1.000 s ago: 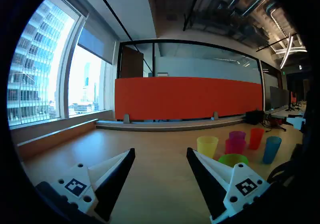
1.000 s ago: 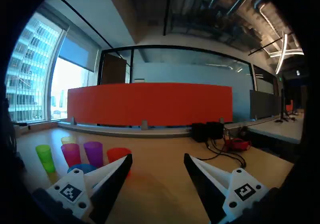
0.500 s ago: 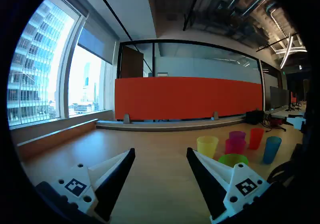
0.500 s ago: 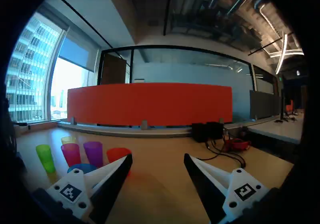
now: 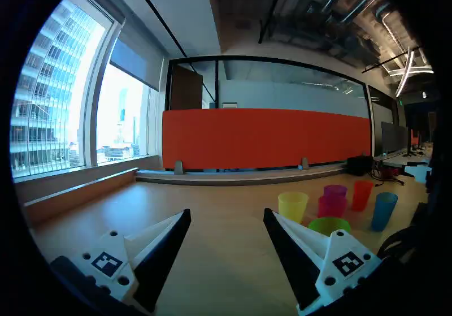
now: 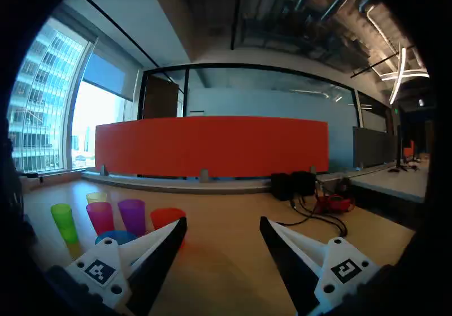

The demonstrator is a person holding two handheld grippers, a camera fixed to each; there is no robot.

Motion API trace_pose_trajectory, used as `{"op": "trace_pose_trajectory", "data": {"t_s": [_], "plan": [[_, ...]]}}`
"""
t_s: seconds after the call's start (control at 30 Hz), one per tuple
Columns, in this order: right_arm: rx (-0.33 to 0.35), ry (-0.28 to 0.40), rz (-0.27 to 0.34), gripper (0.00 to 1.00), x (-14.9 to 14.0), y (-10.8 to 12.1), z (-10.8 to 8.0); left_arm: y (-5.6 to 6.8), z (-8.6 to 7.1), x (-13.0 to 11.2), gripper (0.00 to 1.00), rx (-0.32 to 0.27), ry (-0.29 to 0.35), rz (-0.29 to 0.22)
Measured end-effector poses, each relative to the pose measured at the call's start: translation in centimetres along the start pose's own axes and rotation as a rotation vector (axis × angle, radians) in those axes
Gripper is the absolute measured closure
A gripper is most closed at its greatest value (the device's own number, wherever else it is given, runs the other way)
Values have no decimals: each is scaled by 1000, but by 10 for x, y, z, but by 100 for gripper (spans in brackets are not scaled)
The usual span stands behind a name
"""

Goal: Pour water

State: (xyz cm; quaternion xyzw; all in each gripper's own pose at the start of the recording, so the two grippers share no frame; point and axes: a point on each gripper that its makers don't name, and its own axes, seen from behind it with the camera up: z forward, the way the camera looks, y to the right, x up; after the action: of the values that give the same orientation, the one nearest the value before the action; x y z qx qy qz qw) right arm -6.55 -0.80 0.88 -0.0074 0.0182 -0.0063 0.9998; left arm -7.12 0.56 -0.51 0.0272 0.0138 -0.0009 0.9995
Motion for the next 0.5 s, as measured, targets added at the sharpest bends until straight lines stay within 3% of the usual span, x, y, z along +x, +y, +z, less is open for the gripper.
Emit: {"op": "trace_pose_trajectory", "data": {"t_s": [0.5], "plan": [[0, 0, 0, 0, -2, 1, 0, 0, -1, 0, 4, 0, 0, 0]]}}
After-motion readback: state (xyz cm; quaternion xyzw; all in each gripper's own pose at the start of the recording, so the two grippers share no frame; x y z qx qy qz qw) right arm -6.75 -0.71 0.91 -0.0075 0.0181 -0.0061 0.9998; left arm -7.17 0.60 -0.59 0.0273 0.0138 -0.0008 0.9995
